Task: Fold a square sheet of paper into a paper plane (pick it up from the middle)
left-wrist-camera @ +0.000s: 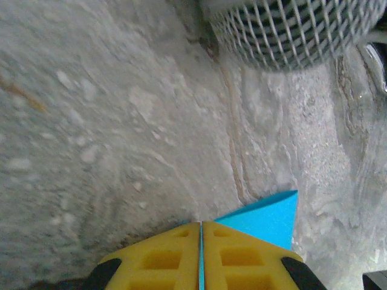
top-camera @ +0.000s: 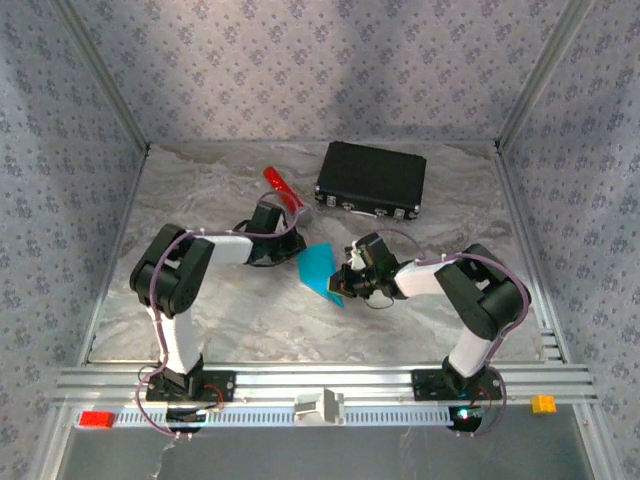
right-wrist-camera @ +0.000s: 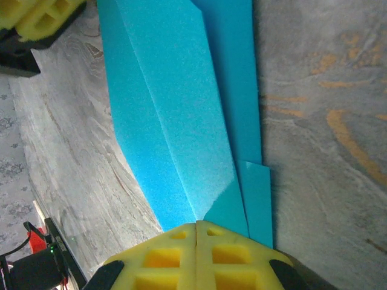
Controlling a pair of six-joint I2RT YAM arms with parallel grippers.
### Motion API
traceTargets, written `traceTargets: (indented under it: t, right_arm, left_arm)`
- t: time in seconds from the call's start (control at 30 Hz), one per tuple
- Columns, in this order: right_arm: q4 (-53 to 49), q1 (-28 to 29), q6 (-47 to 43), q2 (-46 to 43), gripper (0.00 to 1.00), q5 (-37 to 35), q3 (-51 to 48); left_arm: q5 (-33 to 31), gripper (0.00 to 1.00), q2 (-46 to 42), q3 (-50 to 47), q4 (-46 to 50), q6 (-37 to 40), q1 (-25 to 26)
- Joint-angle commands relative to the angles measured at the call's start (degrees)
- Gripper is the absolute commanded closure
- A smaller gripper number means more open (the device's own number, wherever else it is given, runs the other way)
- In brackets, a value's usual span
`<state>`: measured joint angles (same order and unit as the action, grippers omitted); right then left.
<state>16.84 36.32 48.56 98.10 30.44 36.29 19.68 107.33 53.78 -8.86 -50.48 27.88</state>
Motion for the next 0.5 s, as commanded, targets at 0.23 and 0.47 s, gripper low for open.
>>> traceTargets:
  t: [0.23,0.47]
  right_arm:
    - [-13.7,-0.7,-3.4,0.1,1.0,-0.9,-4.7]
    - [-14.1,-1.0,-3.7,0.0,1.0,-0.8,-4.2]
  left_arm:
    - [-0.6,0.9,-3.4,-0.3,1.4,0.9,-0.5]
    - [-3.1,0.88,-12.9,-4.7,0.6,0.6,3.3]
